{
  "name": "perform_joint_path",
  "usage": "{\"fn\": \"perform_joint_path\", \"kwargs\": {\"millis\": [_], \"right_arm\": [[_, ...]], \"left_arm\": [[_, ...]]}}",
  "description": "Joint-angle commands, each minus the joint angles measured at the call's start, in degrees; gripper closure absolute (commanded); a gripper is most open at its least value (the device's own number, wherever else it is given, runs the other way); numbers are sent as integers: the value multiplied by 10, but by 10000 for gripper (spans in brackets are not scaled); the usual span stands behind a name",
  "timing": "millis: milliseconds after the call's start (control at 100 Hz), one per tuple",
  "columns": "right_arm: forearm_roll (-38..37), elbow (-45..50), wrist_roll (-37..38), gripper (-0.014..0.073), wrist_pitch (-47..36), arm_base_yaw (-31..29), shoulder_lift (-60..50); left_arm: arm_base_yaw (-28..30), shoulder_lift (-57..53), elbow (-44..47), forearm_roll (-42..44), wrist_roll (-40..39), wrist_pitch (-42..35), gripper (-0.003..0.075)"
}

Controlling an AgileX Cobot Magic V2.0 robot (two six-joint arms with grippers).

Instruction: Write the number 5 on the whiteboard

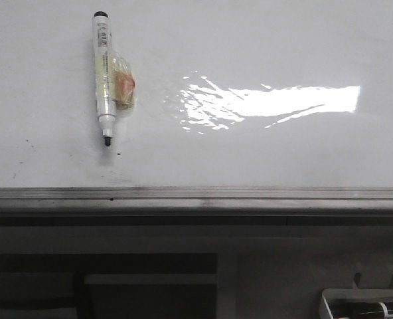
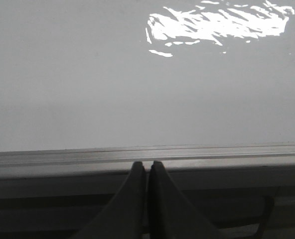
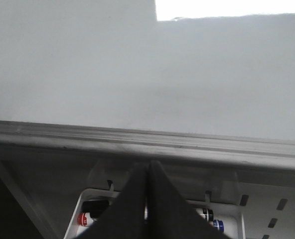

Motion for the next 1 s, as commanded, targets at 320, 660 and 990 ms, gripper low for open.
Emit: {"fn": "perform_joint_path", "kwargs": {"millis": [320, 660, 990], "right_arm": [[3, 15, 0, 655, -13, -4, -10], [3, 15, 0, 655, -12, -4, -10], [1, 15, 0, 655, -89, -4, -10]], "left_arm": [[1, -15, 10, -6, -6, -44, 741], [1, -15, 10, -6, -6, -44, 741], [1, -15, 10, -78, -6, -72, 741]]}}
